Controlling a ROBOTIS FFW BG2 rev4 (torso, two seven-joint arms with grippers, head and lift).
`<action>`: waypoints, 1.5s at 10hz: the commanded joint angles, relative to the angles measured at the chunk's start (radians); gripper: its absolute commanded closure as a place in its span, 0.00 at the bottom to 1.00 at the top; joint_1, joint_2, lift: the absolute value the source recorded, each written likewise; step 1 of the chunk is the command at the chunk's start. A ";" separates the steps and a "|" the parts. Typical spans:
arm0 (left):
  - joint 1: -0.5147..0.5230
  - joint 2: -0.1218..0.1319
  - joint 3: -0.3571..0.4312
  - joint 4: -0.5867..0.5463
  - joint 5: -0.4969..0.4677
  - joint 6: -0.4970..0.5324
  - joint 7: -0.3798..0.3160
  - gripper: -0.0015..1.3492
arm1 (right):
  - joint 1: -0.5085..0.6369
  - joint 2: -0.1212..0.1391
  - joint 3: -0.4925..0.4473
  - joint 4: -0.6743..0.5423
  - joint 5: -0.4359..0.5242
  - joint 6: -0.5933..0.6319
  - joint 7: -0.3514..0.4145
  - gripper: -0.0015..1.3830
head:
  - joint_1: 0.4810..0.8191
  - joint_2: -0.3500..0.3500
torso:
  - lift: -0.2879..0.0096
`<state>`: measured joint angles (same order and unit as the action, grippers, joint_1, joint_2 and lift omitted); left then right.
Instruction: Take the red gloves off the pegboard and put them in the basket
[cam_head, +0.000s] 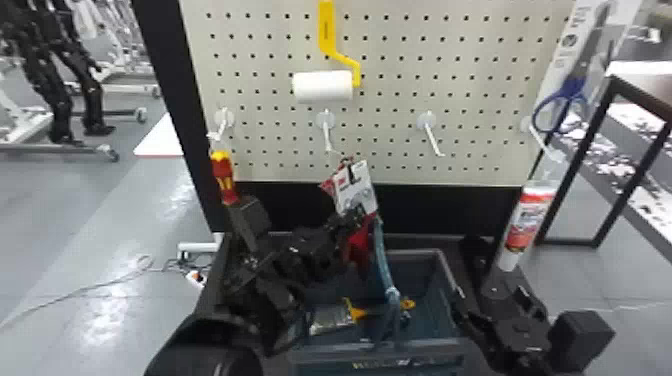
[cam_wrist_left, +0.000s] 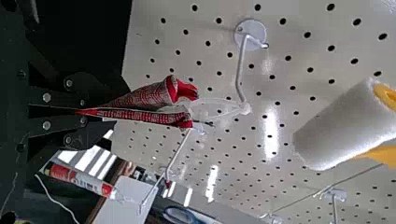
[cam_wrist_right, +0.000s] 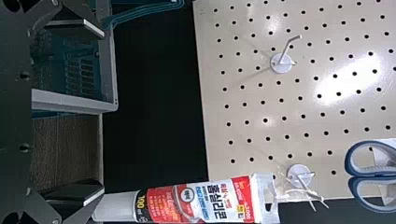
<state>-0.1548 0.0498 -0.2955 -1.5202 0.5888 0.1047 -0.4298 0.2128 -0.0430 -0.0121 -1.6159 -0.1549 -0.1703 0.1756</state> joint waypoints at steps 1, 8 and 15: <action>0.014 0.013 -0.027 -0.018 0.054 -0.003 0.032 0.85 | 0.000 0.000 0.000 -0.001 0.000 0.000 0.001 0.10 | 0.20 0.50 | 0.63; 0.097 0.028 -0.027 -0.044 0.181 0.089 0.194 0.85 | 0.007 -0.005 0.000 -0.006 -0.006 0.000 0.001 0.10 | 0.20 0.50 | 0.63; 0.090 0.024 -0.005 -0.054 0.164 0.176 0.180 0.22 | 0.007 -0.006 0.000 -0.006 -0.012 0.000 0.001 0.10 | 0.20 0.50 | 0.63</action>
<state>-0.0631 0.0736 -0.3005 -1.5738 0.7535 0.2835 -0.2496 0.2191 -0.0491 -0.0120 -1.6214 -0.1667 -0.1705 0.1764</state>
